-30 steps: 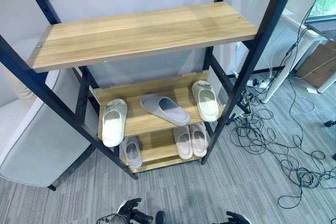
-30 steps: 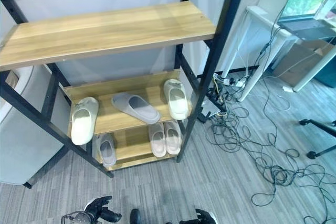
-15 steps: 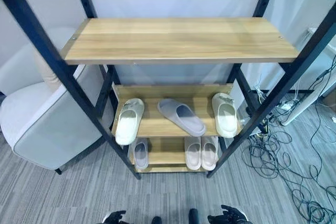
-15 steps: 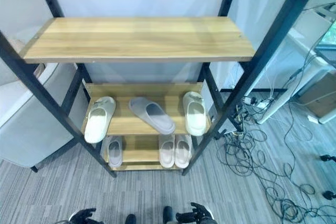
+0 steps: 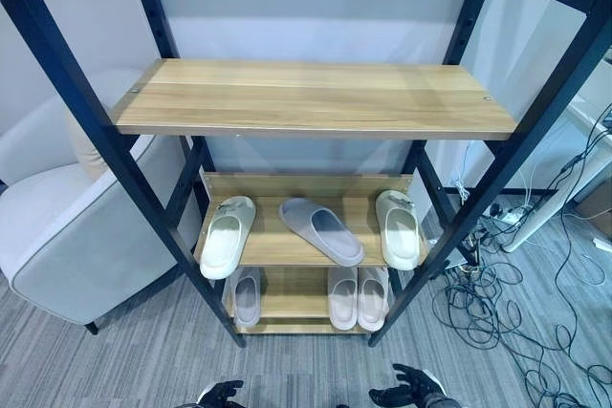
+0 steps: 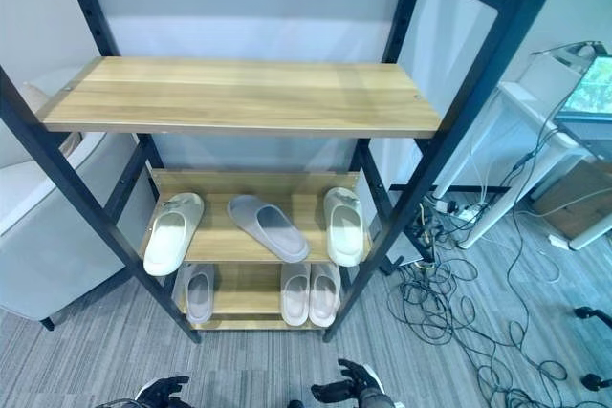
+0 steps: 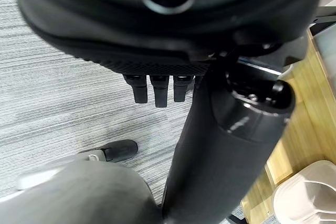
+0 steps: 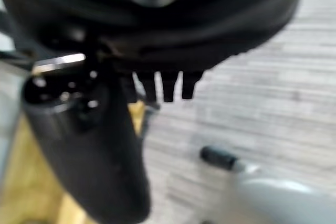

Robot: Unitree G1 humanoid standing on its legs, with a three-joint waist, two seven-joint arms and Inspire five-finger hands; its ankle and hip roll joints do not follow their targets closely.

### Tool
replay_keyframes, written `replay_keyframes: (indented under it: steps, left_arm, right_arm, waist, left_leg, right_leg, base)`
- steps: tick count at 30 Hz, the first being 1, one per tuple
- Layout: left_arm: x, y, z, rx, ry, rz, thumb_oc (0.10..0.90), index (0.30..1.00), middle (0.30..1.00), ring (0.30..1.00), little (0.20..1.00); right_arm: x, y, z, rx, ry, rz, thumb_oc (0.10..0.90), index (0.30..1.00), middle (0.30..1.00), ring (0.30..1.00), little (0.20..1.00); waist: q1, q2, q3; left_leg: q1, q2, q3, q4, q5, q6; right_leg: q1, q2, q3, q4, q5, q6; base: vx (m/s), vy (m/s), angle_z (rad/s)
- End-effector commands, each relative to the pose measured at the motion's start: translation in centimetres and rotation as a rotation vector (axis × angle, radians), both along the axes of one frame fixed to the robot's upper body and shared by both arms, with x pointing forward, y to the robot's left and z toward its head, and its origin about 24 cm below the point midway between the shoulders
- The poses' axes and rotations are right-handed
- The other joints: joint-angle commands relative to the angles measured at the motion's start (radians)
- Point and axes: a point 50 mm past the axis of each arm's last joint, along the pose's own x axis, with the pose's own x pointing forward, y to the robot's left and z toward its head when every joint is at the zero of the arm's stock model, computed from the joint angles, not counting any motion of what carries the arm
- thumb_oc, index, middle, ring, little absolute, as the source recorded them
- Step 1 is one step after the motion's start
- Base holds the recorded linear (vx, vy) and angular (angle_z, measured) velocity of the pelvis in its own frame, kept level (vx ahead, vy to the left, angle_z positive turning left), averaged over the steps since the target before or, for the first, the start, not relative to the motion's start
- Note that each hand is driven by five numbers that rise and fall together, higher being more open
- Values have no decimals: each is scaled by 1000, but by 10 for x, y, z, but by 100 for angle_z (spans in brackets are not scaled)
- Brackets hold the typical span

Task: Arrange the slippers neatly on the shoe rack.

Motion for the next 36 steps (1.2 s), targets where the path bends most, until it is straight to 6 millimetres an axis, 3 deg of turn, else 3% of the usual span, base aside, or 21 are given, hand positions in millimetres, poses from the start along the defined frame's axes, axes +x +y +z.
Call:
replay_keyframes:
  steps: [1,3,4,6,13,14,19,22,30,33,35,36]
  left_arm:
    - [15,-6,3,-9,-33,-81,800,900,900,900,900]
    - [15,-7,2,-10,-32,-83,800,900,900,900,900]
    - [14,-8,2,-14,-33,-79,800,900,900,900,900]
    - [14,-11,2,-20,-34,-77,800,900,900,900,900]
    - [6,-23,-2,-49,-18,-82,800,900,900,900,900]
    - [3,-27,-3,-55,-11,-81,800,900,900,900,900]
    - [-2,-32,-5,-66,-2,-79,800,900,900,900,900]
    - [-4,-36,-6,-72,-1,-75,800,900,900,900,900]
    - [-9,-41,-7,-82,6,-54,800,900,900,900,900]
    - [-10,-42,-8,-85,8,-50,800,900,900,900,900]
    - [-12,-42,-8,-87,11,-35,800,900,900,900,900]
    - [-12,-42,-8,-87,11,-35,800,900,900,900,900]
  right_arm:
    - [46,6,33,91,-225,81,800,900,900,900,900]
    - [52,10,40,112,-263,111,800,900,900,900,900]
    - [66,20,60,163,-369,156,800,900,900,900,900]
    - [71,28,75,238,-448,163,800,900,900,900,900]
    - [71,51,108,494,-594,133,800,900,900,900,900]
    - [73,56,124,572,-659,120,800,900,900,900,900]
    - [76,64,144,682,-743,96,800,900,900,900,900]
    - [79,69,166,763,-838,86,800,900,900,900,900]
    - [92,75,205,739,-1025,143,800,900,900,900,900]
    - [97,73,215,672,-1084,162,800,900,900,900,900]
    - [103,65,231,498,-1185,196,800,900,900,900,900]
    - [103,65,231,497,-1185,196,800,900,900,900,900]
  waist:
    - [12,1,8]
    - [12,1,8]
    - [9,0,8]
    - [4,1,7]
    - [-9,5,-1]
    - [-12,5,-6]
    - [-17,4,-13]
    - [-20,4,-19]
    - [-14,7,-24]
    - [-10,7,-25]
    - [-3,6,-24]
    - [-4,6,-24]
  left_leg:
    - [-33,-29,66,7,-37,6]
    - [-32,-29,68,7,-37,6]
    - [-32,-29,72,7,-39,5]
    - [-30,-28,76,7,-40,5]
    - [-20,-25,83,7,-47,4]
    - [-15,-24,85,7,-50,3]
    - [-7,-19,88,7,-54,2]
    - [-2,-18,87,7,-57,2]
    - [5,-13,85,7,-60,2]
    - [6,-13,84,7,-61,3]
    - [6,-12,81,7,-62,4]
    - [7,-12,81,7,-62,4]
  right_leg:
    - [9,-33,17,11,-99,92]
    - [8,-33,16,13,-100,92]
    - [7,-33,18,15,-100,92]
    - [6,-34,18,16,-100,92]
    - [14,-34,23,18,-104,91]
    - [17,-35,24,17,-105,91]
    - [24,-36,24,15,-107,90]
    - [31,-35,23,13,-109,89]
    - [39,-34,14,12,-113,87]
    - [42,-34,13,12,-114,86]
    - [44,-34,8,12,-116,86]
    - [44,-34,8,12,-116,86]
  base:
    - [-14,10,-4]
    - [-15,15,-8]
    - [-25,25,-11]
    - [-10,26,-9]
    - [3,6,-2]
    - [0,0,0]
    - [6,0,0]
    - [0,0,0]
    - [0,0,0]
    - [0,0,0]
    - [0,0,0]
    - [13,7,4]
